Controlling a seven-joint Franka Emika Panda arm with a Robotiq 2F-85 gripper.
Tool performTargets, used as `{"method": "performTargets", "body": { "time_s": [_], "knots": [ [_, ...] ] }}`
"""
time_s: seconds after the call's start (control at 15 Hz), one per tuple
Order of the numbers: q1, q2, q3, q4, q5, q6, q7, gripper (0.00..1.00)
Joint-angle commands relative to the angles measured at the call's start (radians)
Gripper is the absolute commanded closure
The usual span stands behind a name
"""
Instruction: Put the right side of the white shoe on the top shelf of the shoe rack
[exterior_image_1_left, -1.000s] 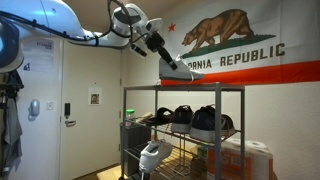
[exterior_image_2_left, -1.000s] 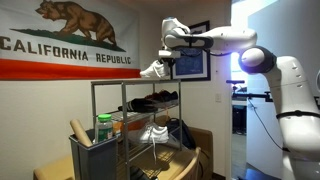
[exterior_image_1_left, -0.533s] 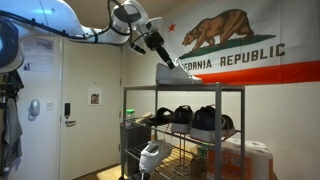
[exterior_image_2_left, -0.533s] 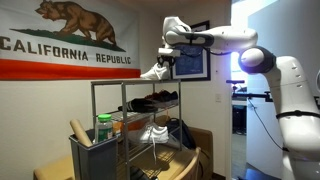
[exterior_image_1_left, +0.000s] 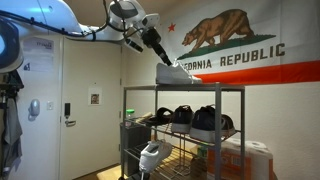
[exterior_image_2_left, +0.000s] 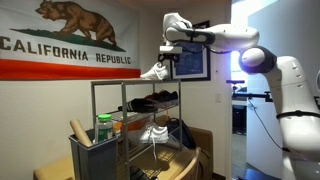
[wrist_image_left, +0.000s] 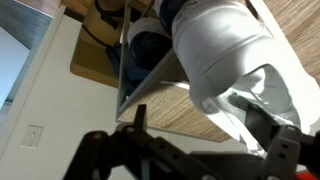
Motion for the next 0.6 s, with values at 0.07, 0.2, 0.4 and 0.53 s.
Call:
{"method": "performTargets", "body": {
  "time_s": [0.07, 0.2, 0.4, 0.53],
  "knots": [
    [0.050, 0.003, 0.002, 0.075, -0.074, -0.162, -0.017, 0.00],
    [0.071, 0.000, 0.001, 0.099, -0.113, -0.208, -0.014, 0.00],
    [0.101, -0.003, 0.000, 0.131, -0.173, -0.233, -0.008, 0.00],
    [0.118, -0.002, 0.002, 0.154, -0.200, -0.273, -0.021, 0.00]
  ]
}}
